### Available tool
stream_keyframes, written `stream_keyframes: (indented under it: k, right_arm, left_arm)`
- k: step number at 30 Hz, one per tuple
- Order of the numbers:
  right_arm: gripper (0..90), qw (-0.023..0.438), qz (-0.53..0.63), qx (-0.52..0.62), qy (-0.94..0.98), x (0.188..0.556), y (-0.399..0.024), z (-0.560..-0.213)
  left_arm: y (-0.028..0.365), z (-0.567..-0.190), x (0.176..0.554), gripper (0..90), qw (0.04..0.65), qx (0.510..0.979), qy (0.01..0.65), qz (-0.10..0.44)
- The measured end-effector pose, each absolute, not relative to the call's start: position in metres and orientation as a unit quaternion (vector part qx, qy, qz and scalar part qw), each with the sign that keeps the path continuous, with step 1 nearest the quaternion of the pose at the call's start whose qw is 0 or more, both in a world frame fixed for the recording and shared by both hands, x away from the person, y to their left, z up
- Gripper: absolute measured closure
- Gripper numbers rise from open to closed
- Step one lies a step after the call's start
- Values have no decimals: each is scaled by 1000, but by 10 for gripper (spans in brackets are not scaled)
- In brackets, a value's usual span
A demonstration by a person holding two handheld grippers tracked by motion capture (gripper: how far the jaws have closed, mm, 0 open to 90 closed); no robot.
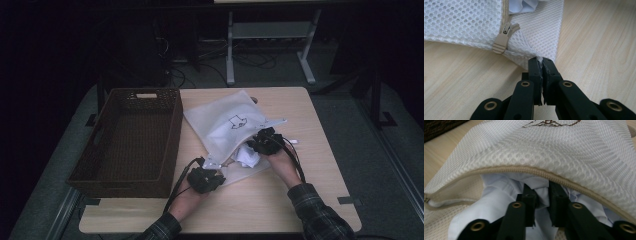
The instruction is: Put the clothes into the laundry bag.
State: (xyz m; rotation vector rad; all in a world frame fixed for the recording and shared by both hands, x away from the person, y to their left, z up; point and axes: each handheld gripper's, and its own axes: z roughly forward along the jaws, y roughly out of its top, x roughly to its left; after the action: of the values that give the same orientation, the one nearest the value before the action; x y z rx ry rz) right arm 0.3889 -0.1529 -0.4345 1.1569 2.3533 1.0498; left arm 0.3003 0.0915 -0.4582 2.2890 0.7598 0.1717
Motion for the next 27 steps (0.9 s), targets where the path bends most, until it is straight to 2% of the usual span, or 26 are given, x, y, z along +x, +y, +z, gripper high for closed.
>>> stream_keyframes:
  k: [3, 16, 20, 24, 27]
  right_arm:
    - [594, 155, 365, 400, 826, 384, -156, -431]
    - [260, 125, 387, 384, 829, 333, -176, -422]
    - [183, 110, 385, 396, 826, 320, -180, -429]
    - [161, 89, 374, 400, 832, 318, -179, -441]
    - [146, 91, 359, 403, 837, 323, -174, -450]
  left_arm:
    - [93, -458, 301, 864, 357, 884, 295, 65]
    - [94, -458, 301, 862, 357, 884, 295, 66]
    - [93, -458, 301, 862, 357, 884, 296, 65]
    - [94, -458, 301, 859, 356, 884, 295, 65]
    - [94, -459, 301, 859, 356, 884, 295, 65]
